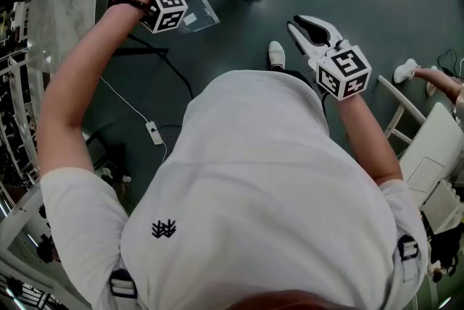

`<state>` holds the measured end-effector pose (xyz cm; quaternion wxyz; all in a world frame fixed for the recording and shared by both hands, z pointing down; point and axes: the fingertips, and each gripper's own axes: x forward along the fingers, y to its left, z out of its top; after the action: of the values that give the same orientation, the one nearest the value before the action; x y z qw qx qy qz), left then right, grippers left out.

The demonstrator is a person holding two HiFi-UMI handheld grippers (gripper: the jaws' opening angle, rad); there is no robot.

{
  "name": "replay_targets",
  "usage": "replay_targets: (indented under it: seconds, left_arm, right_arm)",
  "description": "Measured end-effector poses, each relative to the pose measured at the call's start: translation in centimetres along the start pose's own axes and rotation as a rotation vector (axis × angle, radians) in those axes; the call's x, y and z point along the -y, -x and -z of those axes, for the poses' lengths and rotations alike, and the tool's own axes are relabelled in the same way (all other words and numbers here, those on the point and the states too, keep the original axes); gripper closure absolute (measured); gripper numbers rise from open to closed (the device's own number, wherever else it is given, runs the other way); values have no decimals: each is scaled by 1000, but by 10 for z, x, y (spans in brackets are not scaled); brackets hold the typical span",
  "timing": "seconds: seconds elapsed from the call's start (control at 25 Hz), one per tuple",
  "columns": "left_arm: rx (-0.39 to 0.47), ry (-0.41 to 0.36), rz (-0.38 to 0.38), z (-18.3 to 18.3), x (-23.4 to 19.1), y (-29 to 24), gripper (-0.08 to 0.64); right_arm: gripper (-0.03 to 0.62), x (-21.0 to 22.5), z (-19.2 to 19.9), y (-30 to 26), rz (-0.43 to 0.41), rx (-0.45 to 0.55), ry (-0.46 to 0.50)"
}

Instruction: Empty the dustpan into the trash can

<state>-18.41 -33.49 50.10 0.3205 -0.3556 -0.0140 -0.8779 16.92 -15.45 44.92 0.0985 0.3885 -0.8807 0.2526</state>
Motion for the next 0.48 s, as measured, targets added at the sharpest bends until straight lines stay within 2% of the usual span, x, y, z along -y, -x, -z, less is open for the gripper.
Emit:
replay_targets:
  seconds: [0.32, 0.48]
  left_arm:
    - [64, 160, 72, 32, 116, -20, 505]
    - [93, 207, 87, 40, 164, -20, 505]
  right_arm:
    - [514, -79, 4, -31, -23, -45, 65]
    - [517, -117, 10, -38, -29, -64, 97]
